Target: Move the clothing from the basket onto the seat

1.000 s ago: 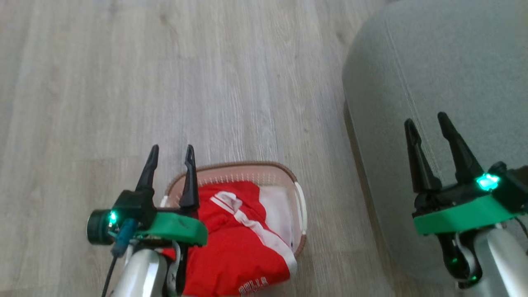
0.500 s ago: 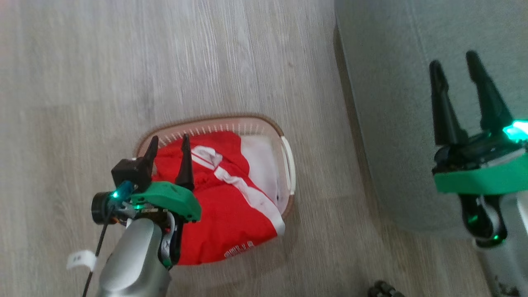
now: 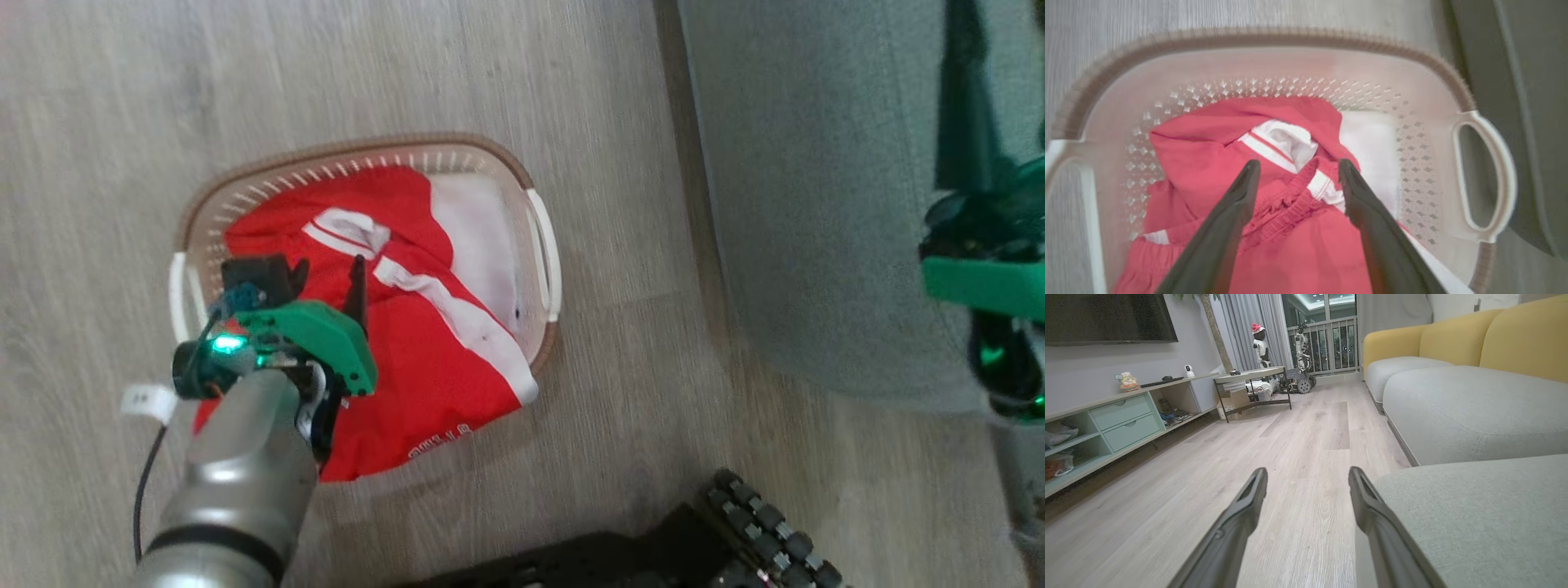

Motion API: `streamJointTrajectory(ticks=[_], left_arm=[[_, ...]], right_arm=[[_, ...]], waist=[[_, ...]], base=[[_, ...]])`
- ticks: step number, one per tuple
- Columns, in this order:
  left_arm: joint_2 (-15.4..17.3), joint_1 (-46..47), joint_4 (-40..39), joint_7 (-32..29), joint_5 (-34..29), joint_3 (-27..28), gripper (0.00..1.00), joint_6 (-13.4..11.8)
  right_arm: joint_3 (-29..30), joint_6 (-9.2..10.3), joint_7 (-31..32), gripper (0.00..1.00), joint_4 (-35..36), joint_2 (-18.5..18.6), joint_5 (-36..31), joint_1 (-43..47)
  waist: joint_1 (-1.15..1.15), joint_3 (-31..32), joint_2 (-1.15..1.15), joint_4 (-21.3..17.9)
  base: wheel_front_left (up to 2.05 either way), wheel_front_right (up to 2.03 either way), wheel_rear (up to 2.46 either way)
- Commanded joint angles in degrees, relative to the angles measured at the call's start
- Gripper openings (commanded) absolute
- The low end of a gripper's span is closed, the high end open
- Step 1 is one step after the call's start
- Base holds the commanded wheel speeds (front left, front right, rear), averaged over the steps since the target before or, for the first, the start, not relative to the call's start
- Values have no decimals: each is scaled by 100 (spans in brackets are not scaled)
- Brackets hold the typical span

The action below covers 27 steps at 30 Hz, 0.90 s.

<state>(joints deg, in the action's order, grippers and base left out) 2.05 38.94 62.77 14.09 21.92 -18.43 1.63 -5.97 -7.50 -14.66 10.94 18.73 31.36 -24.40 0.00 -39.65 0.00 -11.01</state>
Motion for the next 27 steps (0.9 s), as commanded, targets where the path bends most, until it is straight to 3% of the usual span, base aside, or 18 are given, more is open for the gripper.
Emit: streamJointTrajectory(ticks=[1, 7, 14, 21, 27], left_arm=[[83, 1, -2, 0, 25, 66, 100, 22], [83, 594, 649, -303, 254, -194, 100, 253], [83, 946, 949, -869, 300, -572, 100, 347], [86, 1193, 1066, -1265, 172, -838, 100, -51], [107, 1330, 1102, -1666, 115, -969, 100, -91]], right_arm=[[-15, 1, -34, 100, 224, 127, 60, 23], [110, 1, -34, 100, 522, 161, 105, -135], [165, 1, -34, 100, 664, 167, 121, -262], [126, 1, -34, 100, 713, 182, 133, -364], [123, 1, -34, 100, 715, 189, 123, -408]], waist=[[0, -249, 0, -115], [0, -726, 0, -201], [0, -1123, 0, -258], [0, -1462, 0, -297], [0, -1639, 0, -337]], base=[[0, 0, 0], [0, 0, 0], [0, 0, 0], [0, 0, 0], [0, 0, 0]])
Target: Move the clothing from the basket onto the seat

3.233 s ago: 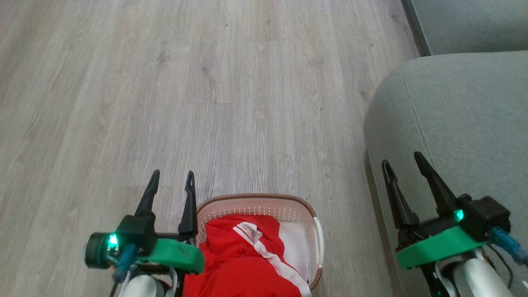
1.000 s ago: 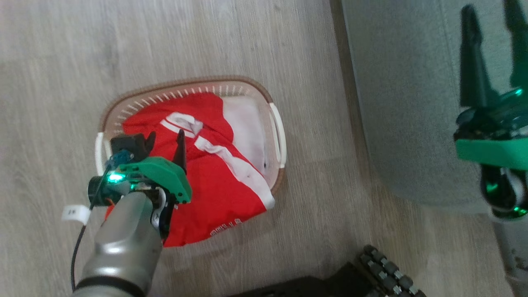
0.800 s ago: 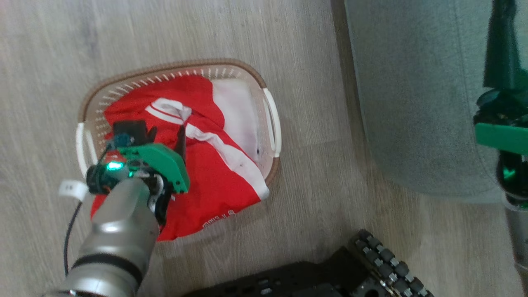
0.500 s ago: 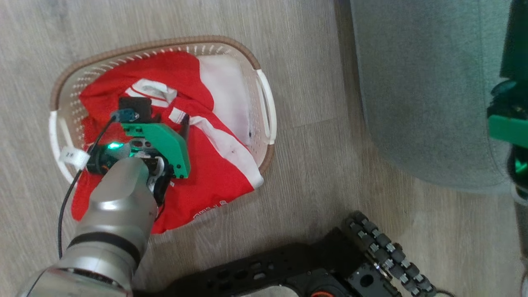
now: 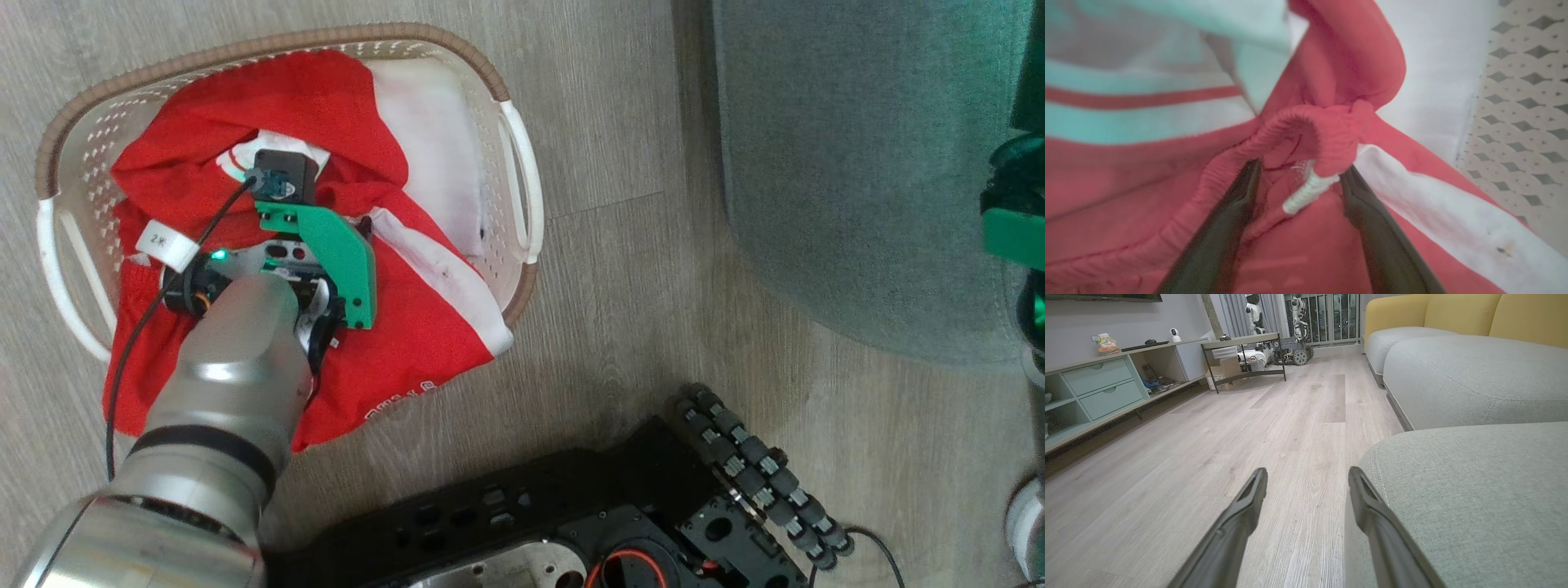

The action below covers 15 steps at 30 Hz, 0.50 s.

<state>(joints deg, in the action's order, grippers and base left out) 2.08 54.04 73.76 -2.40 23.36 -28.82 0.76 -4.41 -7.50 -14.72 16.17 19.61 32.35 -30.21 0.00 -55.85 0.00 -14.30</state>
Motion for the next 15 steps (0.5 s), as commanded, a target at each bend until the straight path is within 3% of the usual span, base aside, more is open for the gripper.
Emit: streamJointTrajectory(ticks=[1, 6, 7, 8, 10, 15], left_arm=[[103, -168, 6, -40, -20, 64, 100, 7], [98, -156, 13, -43, 30, 38, 100, 37], [96, -160, 13, -38, 39, 29, 94, 43], [95, -166, 14, -28, 54, 24, 82, 55], [91, -180, 15, -10, 108, 31, 4, 89], [85, -231, 17, 73, 173, -10, 0, 180]], right_arm=[[-30, 1, -28, 100, 188, 104, 22, 171], [-43, 1, -28, 100, 153, 108, 1, 166], [-52, 1, -28, 100, 147, 107, -1, 163], [-61, 1, -28, 100, 139, 107, -1, 160], [-73, 1, -28, 100, 119, 108, -1, 159], [-107, 1, -28, 100, 75, 107, -3, 160]], waist=[[0, -27, 0, -6], [0, 9, 0, 23], [0, 23, 0, 27], [0, 40, 0, 34], [0, 78, 0, 52], [0, 233, 0, 81]], base=[[0, 0, 0], [0, 0, 0], [0, 0, 0], [0, 0, 0], [0, 0, 0], [0, 0, 0]])
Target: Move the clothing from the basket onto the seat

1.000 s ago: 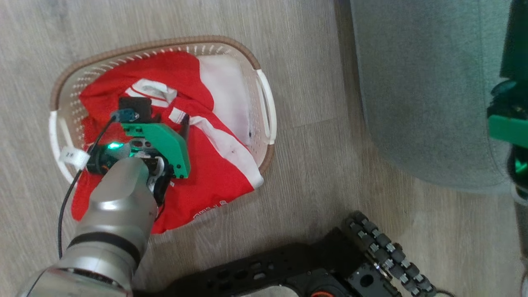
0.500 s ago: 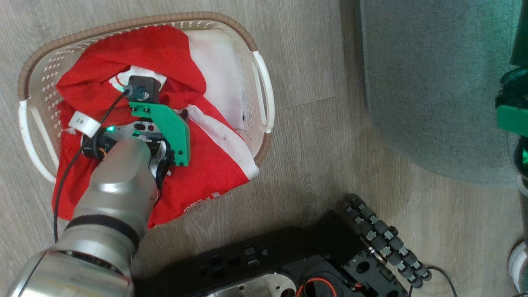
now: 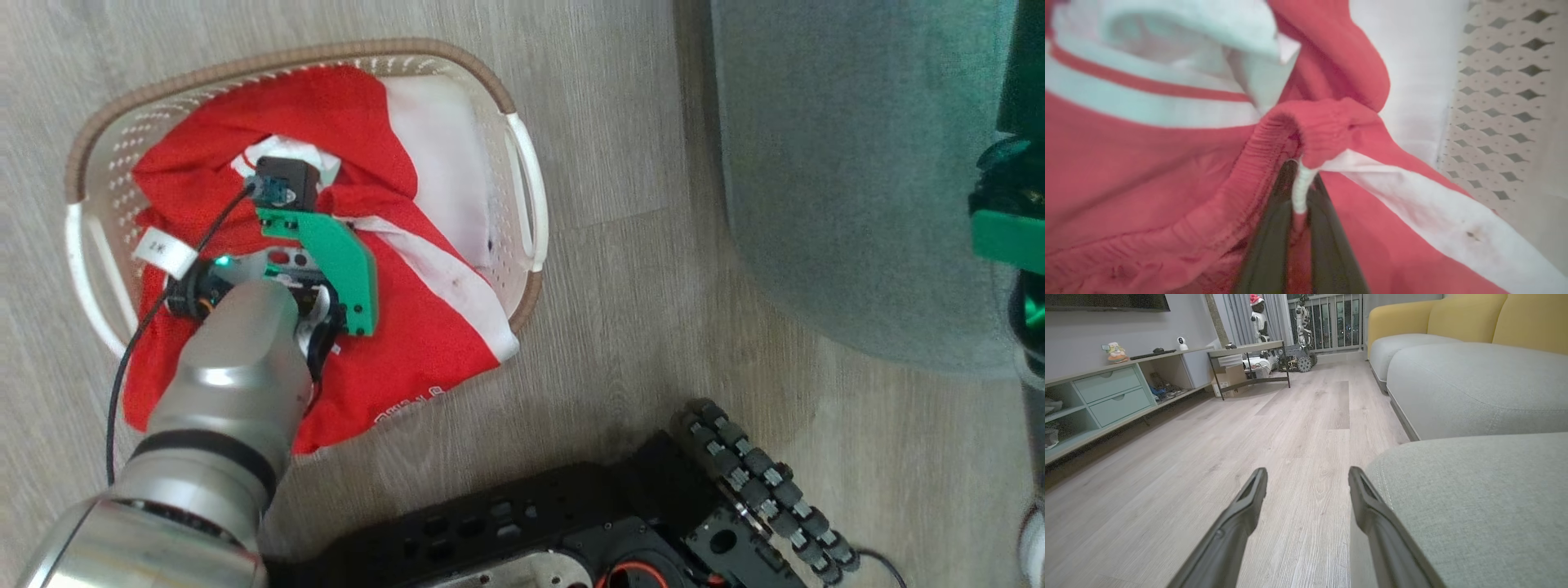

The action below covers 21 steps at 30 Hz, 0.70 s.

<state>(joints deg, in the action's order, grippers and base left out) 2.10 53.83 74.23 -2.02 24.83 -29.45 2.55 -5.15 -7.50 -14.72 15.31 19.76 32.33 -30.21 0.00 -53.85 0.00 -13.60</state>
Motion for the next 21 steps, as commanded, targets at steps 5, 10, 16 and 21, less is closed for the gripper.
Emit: streamJointTrajectory(ticks=[5, 10, 16, 21], left_arm=[[79, -426, -83, 225, 142, -92, 0, 202], [79, -847, -268, 455, 343, -374, 0, 356], [78, -1467, -549, 876, 639, -813, 0, 469], [78, -1869, -778, 1265, 870, -1079, 0, 488]], right_arm=[[-96, 1, -28, 100, 75, 55, -35, 197], [-297, 1, -28, 100, -48, 86, -106, 320], [-480, 1, -28, 100, -273, 78, -183, 556], [-519, 1, -28, 100, -458, 6, -247, 940]], waist=[[0, 523, 0, 75], [0, 1275, 0, 188], [0, 2410, 0, 428], [0, 3220, 0, 619]], base=[[0, 0, 0], [0, 0, 0], [0, 0, 0], [0, 0, 0]])
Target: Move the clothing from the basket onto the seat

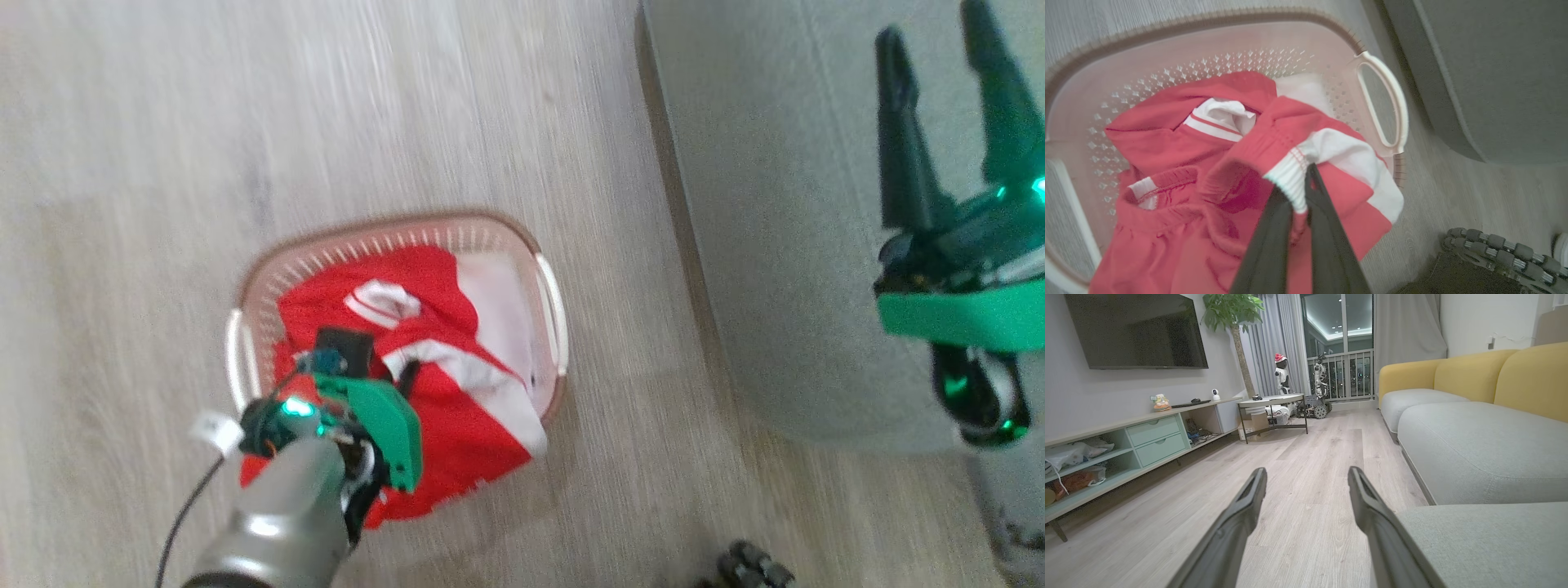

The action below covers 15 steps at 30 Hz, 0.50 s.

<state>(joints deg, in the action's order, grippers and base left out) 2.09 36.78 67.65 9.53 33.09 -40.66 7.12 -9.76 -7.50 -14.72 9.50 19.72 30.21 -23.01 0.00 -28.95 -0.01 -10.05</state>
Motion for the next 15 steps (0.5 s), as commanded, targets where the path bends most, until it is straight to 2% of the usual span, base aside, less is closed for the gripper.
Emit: streamJointTrajectory(ticks=[1, 8, 15], left_arm=[[79, -239, -171, 175, 83, -10, 0, 32], [170, -677, -658, 489, 320, -179, 0, 35], [545, -1029, -1731, 543, 392, 237, 0, -20]], right_arm=[[-55, 1, -28, 100, 84, -1, -49, 316], [1, 1, -28, 100, -128, -137, -155, 923], [-42, 1, -28, 100, -294, -328, -293, 1359]], waist=[[0, 872, 1, 302], [0, 1783, 1, 560], [0, 2472, 1, 721]], base=[[0, 0, 0], [0, 0, 0], [0, 0, 0]])
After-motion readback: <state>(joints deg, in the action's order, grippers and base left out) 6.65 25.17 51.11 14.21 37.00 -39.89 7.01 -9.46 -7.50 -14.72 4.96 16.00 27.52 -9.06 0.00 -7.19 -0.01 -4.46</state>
